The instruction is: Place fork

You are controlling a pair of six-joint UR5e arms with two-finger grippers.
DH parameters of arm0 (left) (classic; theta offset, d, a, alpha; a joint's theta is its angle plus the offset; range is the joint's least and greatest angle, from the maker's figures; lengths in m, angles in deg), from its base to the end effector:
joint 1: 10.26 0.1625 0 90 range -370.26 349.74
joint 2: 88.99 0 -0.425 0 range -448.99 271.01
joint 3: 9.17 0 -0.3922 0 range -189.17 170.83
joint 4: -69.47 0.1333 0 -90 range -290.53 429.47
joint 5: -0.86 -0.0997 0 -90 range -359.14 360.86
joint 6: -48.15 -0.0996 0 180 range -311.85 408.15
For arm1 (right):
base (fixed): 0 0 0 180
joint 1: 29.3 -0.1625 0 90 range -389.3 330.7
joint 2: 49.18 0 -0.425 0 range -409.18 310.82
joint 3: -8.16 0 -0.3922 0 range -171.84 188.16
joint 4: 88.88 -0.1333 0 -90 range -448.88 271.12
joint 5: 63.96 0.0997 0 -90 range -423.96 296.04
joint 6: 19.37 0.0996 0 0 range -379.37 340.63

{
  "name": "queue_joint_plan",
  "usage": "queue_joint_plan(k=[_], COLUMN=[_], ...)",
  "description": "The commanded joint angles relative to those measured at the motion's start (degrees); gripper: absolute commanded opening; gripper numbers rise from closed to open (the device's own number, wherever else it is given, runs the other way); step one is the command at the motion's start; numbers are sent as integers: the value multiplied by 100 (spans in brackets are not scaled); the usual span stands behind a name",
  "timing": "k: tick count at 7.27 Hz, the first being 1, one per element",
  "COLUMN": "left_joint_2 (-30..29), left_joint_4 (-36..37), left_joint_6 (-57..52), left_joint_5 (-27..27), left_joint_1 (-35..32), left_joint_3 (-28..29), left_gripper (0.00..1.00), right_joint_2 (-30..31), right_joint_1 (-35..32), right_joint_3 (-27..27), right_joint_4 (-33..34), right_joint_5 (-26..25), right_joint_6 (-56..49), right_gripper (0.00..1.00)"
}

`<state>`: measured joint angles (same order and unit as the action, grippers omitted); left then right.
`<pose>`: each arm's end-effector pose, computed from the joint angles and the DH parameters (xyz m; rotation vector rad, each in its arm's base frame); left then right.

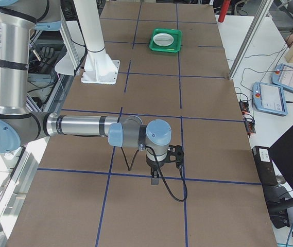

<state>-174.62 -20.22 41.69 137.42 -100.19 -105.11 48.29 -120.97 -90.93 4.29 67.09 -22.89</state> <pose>-0.0604 -0.4609 0.6418 0.0661 0.8107 0.1166 0.0805 -0.4323 0.6506 0.0066 -0.7169 -0.0212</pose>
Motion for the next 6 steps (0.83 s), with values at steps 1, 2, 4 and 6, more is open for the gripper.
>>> queue_joint_plan(k=[1,2,4,6], left_joint_2=[-24,-102,-462,-516], left_joint_4=[-22,-48,-206,-825], left_joint_6=[-13,-31,684,2221], left_joint_5=[3,-6,-67,-224], left_joint_1=[-7,2,211,1377], left_joint_3=[-12,13,-291,-759], left_gripper=[100,100,100,100], right_joint_2=[0,0,0,0], right_joint_1=[0,0,0,0], right_joint_3=[-5,-5,-5,-5], right_joint_4=[0,0,0,0], right_joint_5=[0,0,0,0], right_joint_6=[0,0,0,0], right_gripper=[100,100,100,100])
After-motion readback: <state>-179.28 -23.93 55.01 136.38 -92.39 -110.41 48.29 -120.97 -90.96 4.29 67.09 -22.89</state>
